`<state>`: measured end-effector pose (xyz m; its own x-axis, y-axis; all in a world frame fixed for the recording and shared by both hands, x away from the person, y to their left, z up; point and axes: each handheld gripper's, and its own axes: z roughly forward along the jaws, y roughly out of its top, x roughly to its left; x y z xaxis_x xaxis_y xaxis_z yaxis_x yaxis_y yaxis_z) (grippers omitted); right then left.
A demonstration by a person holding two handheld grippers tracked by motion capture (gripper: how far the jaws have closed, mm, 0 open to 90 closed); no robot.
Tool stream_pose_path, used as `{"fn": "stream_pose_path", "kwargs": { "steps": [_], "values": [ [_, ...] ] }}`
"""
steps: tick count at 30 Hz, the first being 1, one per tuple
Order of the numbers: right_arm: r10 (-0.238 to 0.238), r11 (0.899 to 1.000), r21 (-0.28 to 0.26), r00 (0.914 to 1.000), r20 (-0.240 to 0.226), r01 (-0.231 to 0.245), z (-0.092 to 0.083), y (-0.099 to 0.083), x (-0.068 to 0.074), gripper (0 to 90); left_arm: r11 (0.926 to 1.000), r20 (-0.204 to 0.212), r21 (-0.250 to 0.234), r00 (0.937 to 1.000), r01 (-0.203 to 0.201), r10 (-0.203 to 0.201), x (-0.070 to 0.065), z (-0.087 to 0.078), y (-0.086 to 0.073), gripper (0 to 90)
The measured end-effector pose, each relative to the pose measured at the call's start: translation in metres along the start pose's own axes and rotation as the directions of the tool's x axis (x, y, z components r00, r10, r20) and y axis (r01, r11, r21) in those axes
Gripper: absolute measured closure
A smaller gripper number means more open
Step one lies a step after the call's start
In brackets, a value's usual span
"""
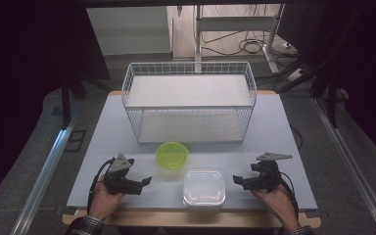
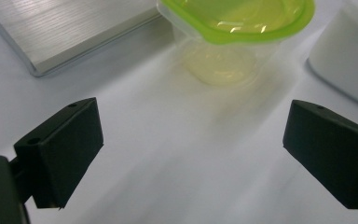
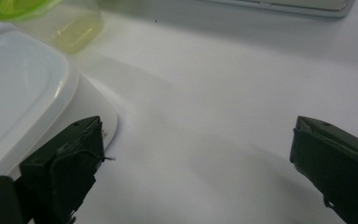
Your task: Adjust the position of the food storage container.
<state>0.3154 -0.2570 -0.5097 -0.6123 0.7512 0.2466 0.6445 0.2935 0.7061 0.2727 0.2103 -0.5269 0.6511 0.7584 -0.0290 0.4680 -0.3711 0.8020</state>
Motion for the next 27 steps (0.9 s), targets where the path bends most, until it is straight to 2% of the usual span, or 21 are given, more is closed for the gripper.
{"fn": "stream_pose_path", "kwargs": {
  "steps": [2,7,12,13,16,19,20,22,25,27],
  "values": [
    [-0.007,1.0,0.01,0.9999,0.009,0.007,0.0,0.001,0.0,6.9,0.9998,-0.001,-0.005,0.9998,-0.022,0.022,-0.001,0.002,-0.001,4.0],
    [-0.024,1.0,0.012,0.9992,0.031,0.023,0.0,0.003,0.002,14.4,0.9996,0.0,-0.01,0.9997,-0.025,0.025,-0.003,0.0,0.001,3.7],
    [-0.025,0.999,0.025,0.9994,0.023,0.025,-0.002,0.004,0.003,22.9,1.0,-0.011,-0.002,0.9999,-0.003,0.003,-0.003,-0.001,0.003,3.6],
    [-0.034,0.999,0.03,0.9994,0.001,0.034,-0.003,0.005,0.004,28.6,1.0,-0.005,-0.005,1.0,0.004,-0.004,-0.003,-0.001,0.004,3.4],
    [-0.039,0.998,0.042,0.9992,-0.003,0.039,-0.004,0.007,0.005,32.5,0.9986,0.024,-0.03,0.9988,0.044,-0.044,-0.001,-0.004,0.007,2.8],
    [-0.044,0.998,0.049,0.999,0.002,0.044,-0.005,0.007,0.006,34.0,0.9975,0.046,-0.038,0.9973,0.06,-0.058,0.0,-0.005,0.009,3.2],
    [-0.045,0.998,0.048,0.999,0.003,0.045,-0.005,0.007,0.006,34.2,0.996,0.07,-0.042,0.9946,0.079,-0.076,-0.001,-0.007,0.013,4.3],
    [-0.049,0.998,0.046,0.9988,0.005,0.049,-0.005,0.008,0.006,34.1,0.9954,0.079,-0.048,0.9937,0.083,-0.079,-0.002,-0.009,0.015,7.4],
    [-0.057,0.997,0.046,0.9983,0.01,0.056,-0.004,0.007,0.006,33.8,0.9956,0.102,-0.067,0.9931,0.065,-0.058,-0.007,-0.012,0.023,14.7],
    [-0.064,0.997,0.047,0.9978,0.019,0.063,-0.002,0.006,0.005,32.2,0.9961,0.097,-0.074,0.9945,0.048,-0.04,-0.011,-0.013,0.028,22.3]
  ]
}}
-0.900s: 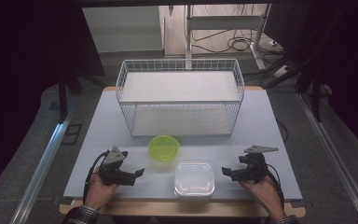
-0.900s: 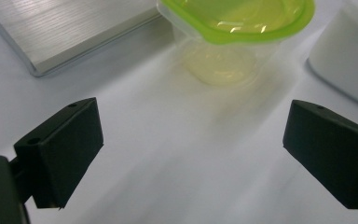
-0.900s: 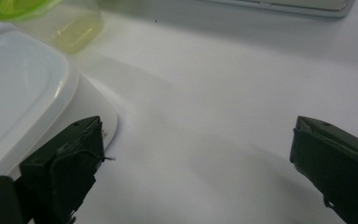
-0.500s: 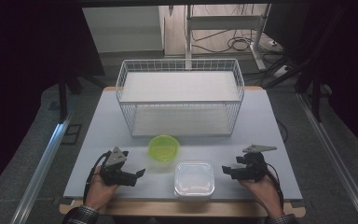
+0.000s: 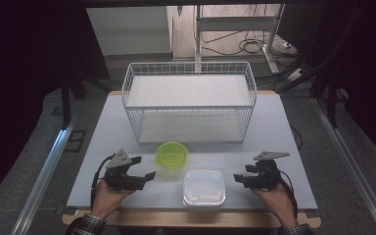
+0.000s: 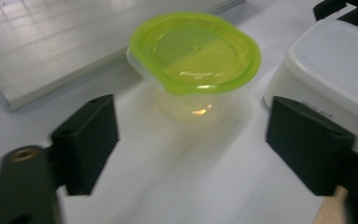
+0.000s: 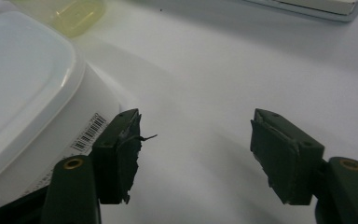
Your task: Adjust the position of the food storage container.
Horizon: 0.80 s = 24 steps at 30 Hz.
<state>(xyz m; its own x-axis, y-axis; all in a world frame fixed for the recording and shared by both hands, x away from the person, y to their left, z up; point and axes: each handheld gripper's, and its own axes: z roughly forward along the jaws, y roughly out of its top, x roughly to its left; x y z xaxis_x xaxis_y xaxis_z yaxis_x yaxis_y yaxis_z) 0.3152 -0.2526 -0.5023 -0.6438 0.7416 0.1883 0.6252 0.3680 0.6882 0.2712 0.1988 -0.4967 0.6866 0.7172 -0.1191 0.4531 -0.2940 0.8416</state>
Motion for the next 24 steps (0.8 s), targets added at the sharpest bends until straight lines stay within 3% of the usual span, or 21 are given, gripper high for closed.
{"fn": "stream_pose_path", "kwargs": {
  "steps": [6,11,13,17,19,24],
  "values": [
    [-0.038,0.999,0.002,0.9988,0.031,0.038,0.004,0.0,0.003,28.5,0.9999,0.038,-0.009,0.9992,-0.011,0.012,-0.006,0.006,0.015,50.1],
    [-0.057,0.998,0.009,0.9976,0.039,0.056,0.006,0.0,0.005,27.4,0.9998,0.056,-0.015,0.9983,-0.016,0.017,-0.011,0.011,0.025,63.5],
    [-0.059,0.998,0.016,0.9972,0.046,0.058,0.007,-0.001,0.005,26.7,0.9997,0.081,-0.007,0.9964,-0.022,0.023,-0.014,0.018,0.032,73.9],
    [-0.064,0.998,0.03,0.9958,0.066,0.062,0.007,-0.001,0.004,26.4,0.9985,0.087,0.022,0.9951,-0.05,0.048,-0.019,0.03,0.039,83.0],
    [-0.064,0.998,0.025,0.9956,0.069,0.062,0.007,-0.001,0.004,26.2,0.9991,0.103,0.021,0.9941,-0.036,0.034,-0.019,0.037,0.043,88.1],
    [-0.064,0.998,0.025,0.9958,0.066,0.062,0.007,-0.001,0.003,25.4,0.9992,0.118,0.022,0.9926,-0.032,0.029,-0.018,0.046,0.052,90.0]
  ]
}}
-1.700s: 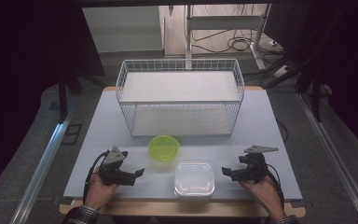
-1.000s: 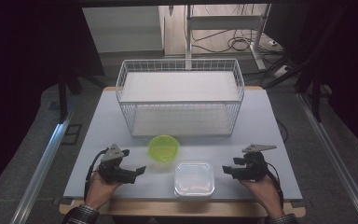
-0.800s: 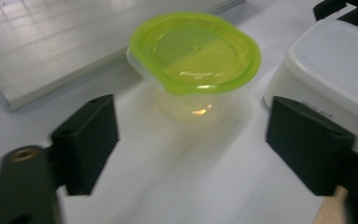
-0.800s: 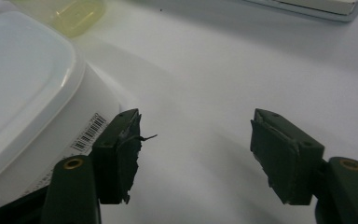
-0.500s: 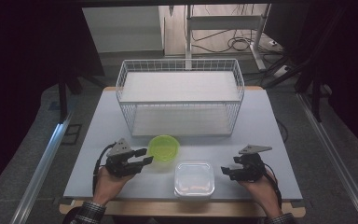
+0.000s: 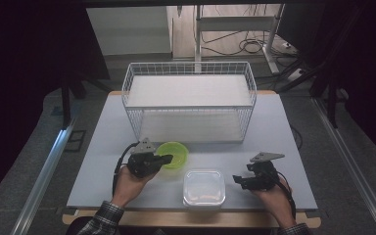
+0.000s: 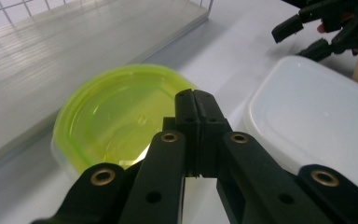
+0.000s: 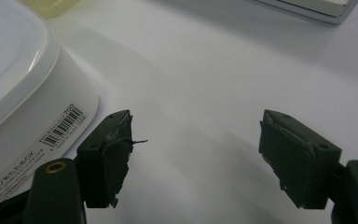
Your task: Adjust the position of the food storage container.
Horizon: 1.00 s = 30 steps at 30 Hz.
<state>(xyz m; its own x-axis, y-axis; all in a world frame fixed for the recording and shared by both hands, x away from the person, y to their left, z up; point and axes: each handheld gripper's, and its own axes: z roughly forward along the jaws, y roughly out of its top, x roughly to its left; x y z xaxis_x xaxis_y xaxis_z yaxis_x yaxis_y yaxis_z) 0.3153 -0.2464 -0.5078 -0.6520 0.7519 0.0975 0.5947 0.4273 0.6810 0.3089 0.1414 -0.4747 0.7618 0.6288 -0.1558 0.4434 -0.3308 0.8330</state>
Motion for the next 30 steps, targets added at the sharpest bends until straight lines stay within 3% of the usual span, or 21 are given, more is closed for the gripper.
{"fn": "stream_pose_path", "kwargs": {
  "steps": [8,12,13,16,18,23,26,30],
  "values": [
    [-0.012,1.0,0.009,0.9999,0.01,0.012,0.001,0.0,-0.001,24.2,0.9979,0.033,0.058,0.9992,-0.027,0.025,-0.005,0.032,0.023,90.0],
    [-0.007,1.0,0.011,0.9999,0.009,0.007,0.001,-0.001,0.0,23.6,0.9929,0.012,0.096,0.9976,-0.07,0.069,-0.01,0.045,0.03,90.0],
    [-0.008,1.0,0.012,0.9999,0.008,0.008,0.002,-0.001,-0.001,23.5,0.9876,-0.005,0.123,0.9951,-0.098,0.099,-0.013,0.052,0.035,90.0],
    [-0.011,1.0,0.015,0.9999,0.007,0.011,0.001,-0.001,-0.001,23.4,0.9844,-0.015,0.137,0.9934,-0.111,0.114,-0.015,0.059,0.037,90.0],
    [-0.011,1.0,0.015,0.9999,0.005,0.011,0.002,-0.001,-0.001,23.4,0.9768,-0.031,0.171,0.9902,-0.129,0.136,-0.017,0.07,0.04,90.0],
    [-0.012,1.0,0.017,0.9999,0.003,0.012,0.002,-0.001,0.0,23.2,0.9674,-0.063,0.217,0.987,-0.131,0.148,-0.016,0.08,0.039,90.0],
    [-0.013,1.0,0.02,0.9999,0.001,0.013,0.003,-0.001,-0.001,23.2,0.9707,-0.048,0.214,0.9913,-0.11,0.123,-0.012,0.079,0.038,90.0],
    [-0.016,1.0,0.018,0.9999,-0.001,0.016,0.003,-0.001,-0.001,23.2,0.9693,-0.058,0.221,0.9906,-0.108,0.124,-0.007,0.076,0.037,90.0]
  ]
}}
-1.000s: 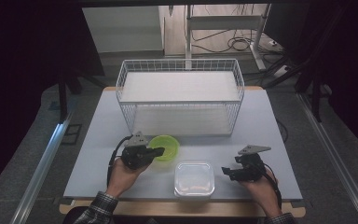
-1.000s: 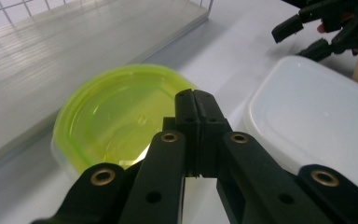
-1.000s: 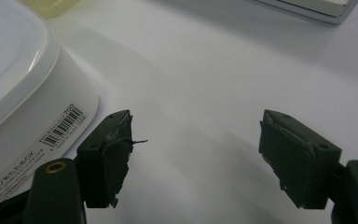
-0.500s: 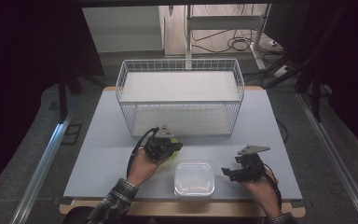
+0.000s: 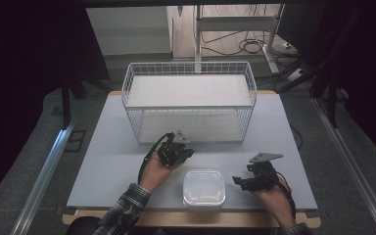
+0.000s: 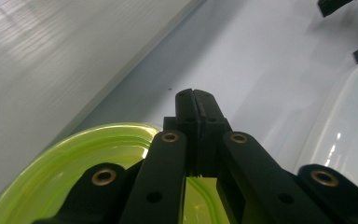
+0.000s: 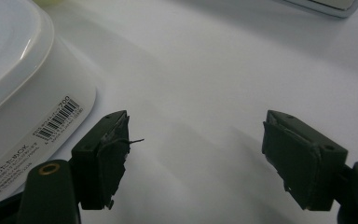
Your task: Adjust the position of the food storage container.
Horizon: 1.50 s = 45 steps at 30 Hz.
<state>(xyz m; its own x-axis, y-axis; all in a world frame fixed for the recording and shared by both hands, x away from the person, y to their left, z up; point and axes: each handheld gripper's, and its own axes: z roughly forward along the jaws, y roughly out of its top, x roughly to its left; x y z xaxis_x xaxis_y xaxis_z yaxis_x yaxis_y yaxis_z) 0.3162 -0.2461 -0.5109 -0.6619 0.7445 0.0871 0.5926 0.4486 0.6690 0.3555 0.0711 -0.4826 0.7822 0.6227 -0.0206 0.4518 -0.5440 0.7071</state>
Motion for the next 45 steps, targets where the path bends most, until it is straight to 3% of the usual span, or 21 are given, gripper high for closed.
{"fn": "stream_pose_path", "kwargs": {
  "steps": [1,4,10,17,25,31,33,38,42,45],
  "values": [
    [-0.002,1.0,0.0,1.0,0.0,0.002,0.0,0.0,0.0,23.2,0.9998,0.003,-0.009,0.9998,0.02,-0.02,0.003,-0.002,-0.003,90.0],
    [-0.002,1.0,0.003,1.0,0.0,0.002,0.0,0.0,0.0,23.2,0.9997,0.001,-0.004,0.9997,0.024,-0.024,0.006,-0.005,-0.006,90.0],
    [-0.001,1.0,-0.002,1.0,0.0,0.001,0.0,0.0,0.0,23.2,0.9969,-0.011,-0.021,0.9971,0.075,-0.076,0.017,-0.019,-0.023,90.0],
    [-0.002,1.0,-0.007,1.0,0.0,0.002,-0.001,0.0,0.0,23.2,0.9948,-0.035,-0.022,0.9943,0.1,-0.1,0.028,-0.034,-0.04,90.0],
    [-0.005,1.0,-0.005,1.0,-0.003,0.005,-0.001,0.001,0.001,23.2,0.9856,-0.059,-0.038,0.9842,0.165,-0.167,0.04,-0.048,-0.057,90.0],
    [-0.007,1.0,-0.006,1.0,-0.004,0.007,-0.001,0.001,0.002,23.3,0.981,-0.091,-0.041,0.977,0.189,-0.192,0.048,-0.061,-0.07,90.0],
    [-0.006,1.0,-0.007,1.0,-0.004,0.006,-0.001,0.001,0.002,23.2,0.9772,-0.112,-0.046,0.9709,0.207,-0.211,0.052,-0.068,-0.079,90.0],
    [0.001,1.0,-0.01,1.0,0.003,0.0,-0.001,0.001,0.002,23.4,0.9679,-0.103,-0.067,0.9632,0.242,-0.248,0.057,-0.075,-0.087,90.0],
    [0.003,1.0,-0.008,1.0,0.007,-0.003,-0.002,0.002,0.003,26.0,0.9702,-0.104,-0.085,0.9663,0.227,-0.235,0.051,-0.077,-0.086,90.0],
    [0.018,1.0,-0.017,0.9998,0.001,-0.018,-0.007,0.003,0.005,35.5,0.974,-0.075,-0.119,0.9764,0.193,-0.202,0.034,-0.081,-0.083,90.0]
  ]
}}
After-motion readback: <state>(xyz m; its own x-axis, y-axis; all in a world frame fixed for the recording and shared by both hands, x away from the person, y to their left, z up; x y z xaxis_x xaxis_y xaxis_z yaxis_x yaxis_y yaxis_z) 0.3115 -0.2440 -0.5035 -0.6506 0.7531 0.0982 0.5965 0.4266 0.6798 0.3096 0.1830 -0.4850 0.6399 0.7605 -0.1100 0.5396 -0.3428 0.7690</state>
